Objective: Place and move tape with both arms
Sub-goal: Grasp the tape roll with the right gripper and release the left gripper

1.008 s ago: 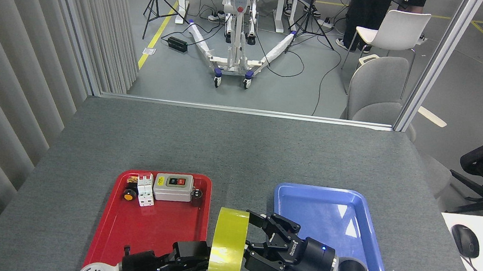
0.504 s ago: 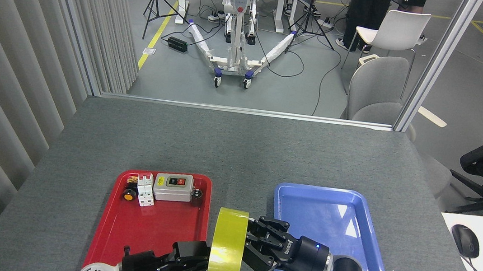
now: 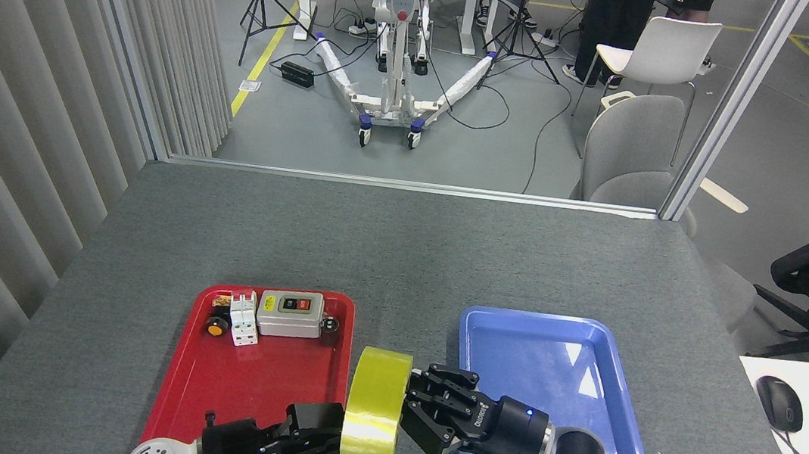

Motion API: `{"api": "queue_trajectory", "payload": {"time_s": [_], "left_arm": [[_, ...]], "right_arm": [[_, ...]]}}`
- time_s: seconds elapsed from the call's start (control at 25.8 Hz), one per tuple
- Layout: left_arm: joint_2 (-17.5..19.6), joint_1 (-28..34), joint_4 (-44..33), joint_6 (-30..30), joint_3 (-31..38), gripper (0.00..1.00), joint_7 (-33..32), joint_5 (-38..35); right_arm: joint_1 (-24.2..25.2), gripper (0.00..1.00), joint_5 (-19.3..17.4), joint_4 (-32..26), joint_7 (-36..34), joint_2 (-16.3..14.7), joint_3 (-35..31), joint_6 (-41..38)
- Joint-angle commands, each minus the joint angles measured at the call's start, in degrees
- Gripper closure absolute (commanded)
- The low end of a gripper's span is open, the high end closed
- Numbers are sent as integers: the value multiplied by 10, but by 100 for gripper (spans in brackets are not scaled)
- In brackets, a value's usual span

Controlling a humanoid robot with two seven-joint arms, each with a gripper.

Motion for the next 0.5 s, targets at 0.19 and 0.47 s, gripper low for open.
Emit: {"api": "queue_trajectory", "payload": {"time_s": [0.19,0.47], "left_arm": [[0,-1,6,1,2,86,18,-2],[0,-2,7,-6,9,0,18,0]], "right_arm": [[1,70,0,0,0,-1,0,-2],[1,70,0,1,0,0,0,-2]]}}
